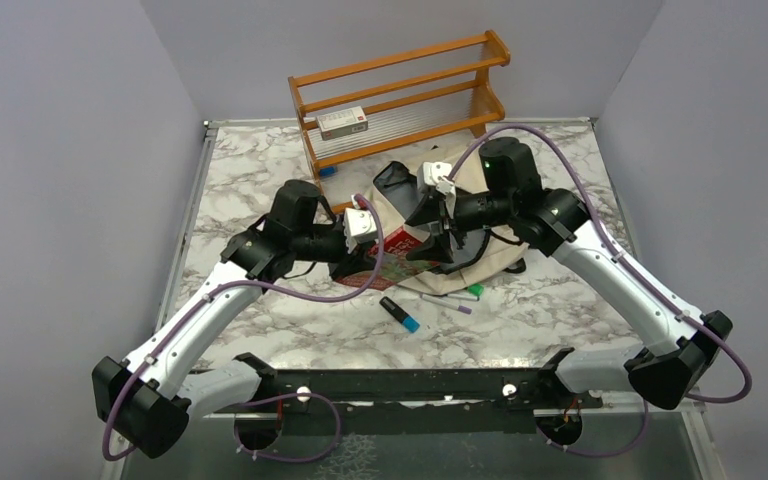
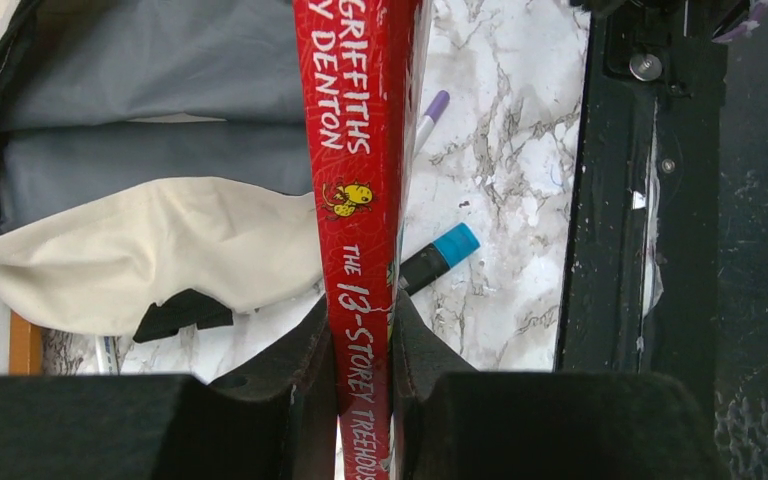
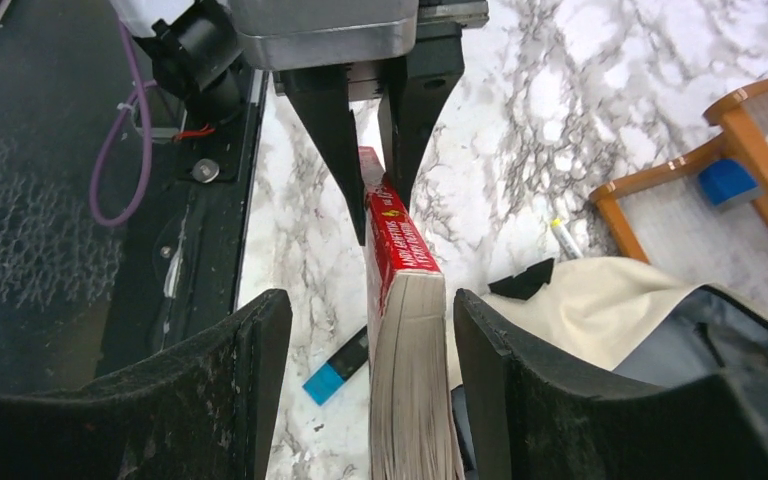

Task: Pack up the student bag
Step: Pick up the book from the center of the board.

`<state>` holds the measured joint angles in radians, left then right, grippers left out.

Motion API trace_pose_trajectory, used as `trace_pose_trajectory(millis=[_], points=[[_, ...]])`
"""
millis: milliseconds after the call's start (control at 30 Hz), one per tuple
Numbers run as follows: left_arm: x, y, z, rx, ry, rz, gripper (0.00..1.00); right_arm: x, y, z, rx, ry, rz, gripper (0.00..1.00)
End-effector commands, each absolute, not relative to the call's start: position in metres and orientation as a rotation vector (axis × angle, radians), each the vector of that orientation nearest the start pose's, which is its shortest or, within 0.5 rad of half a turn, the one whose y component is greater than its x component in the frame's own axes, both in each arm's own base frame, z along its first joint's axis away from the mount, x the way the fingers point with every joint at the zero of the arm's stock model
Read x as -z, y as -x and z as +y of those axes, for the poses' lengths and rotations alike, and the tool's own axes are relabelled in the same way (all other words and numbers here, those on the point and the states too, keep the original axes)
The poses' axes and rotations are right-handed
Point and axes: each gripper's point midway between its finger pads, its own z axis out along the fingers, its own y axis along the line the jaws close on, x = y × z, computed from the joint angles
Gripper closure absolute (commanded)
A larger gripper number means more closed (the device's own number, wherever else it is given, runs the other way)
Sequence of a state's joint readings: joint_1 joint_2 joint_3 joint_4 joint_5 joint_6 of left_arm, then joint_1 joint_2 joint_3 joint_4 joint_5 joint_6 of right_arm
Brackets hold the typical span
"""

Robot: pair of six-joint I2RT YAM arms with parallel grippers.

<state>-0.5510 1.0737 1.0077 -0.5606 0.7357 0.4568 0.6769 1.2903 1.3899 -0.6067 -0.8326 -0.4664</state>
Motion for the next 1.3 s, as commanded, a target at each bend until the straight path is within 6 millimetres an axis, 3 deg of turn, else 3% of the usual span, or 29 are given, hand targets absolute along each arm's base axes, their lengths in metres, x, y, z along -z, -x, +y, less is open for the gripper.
trace_pose_trajectory(millis=[0, 367, 567, 700, 733, 900, 1067, 1133, 1267], points=[[-0.263, -0.194, -0.254, 0.863, -1.413, 1.48, 1.0, -0.305, -0.191, 0.307, -1.02, 1.534, 1.433, 0.35], [-0.27, -0.194, -0.255, 0.865, -1.392, 1.492, 1.0, -0.271, -0.197, 0.31, -1.04, 1.548, 1.541, 0.39], [-0.279, -0.192, -0.255, 0.875, -1.374, 1.48, 1.0, -0.263, -0.193, 0.31, -1.08, 1.555, 1.57, 0.69], [-0.279, -0.195, -0.254, 0.855, -1.352, 1.495, 0.81, -0.272, -0.192, 0.312, -1.086, 1.549, 1.532, 0.97], [-0.28, -0.196, -0.253, 0.851, -1.341, 1.502, 0.77, -0.277, -0.192, 0.312, -1.082, 1.54, 1.519, 0.99], [-0.297, -0.196, -0.25, 0.849, -1.227, 1.493, 0.44, -0.305, -0.185, 0.309, -1.071, 1.477, 1.405, 0.99], [-0.348, -0.19, -0.228, 0.768, -0.981, 1.324, 0.08, -0.332, -0.177, 0.308, -1.077, 1.401, 1.243, 0.99], [-0.363, -0.186, -0.218, 0.757, -0.885, 1.276, 0.02, -0.343, -0.177, 0.307, -1.087, 1.373, 1.188, 0.99], [-0.379, -0.174, -0.214, 0.828, -0.804, 1.234, 0.01, -0.374, -0.178, 0.297, -1.13, 1.307, 1.06, 0.99]])
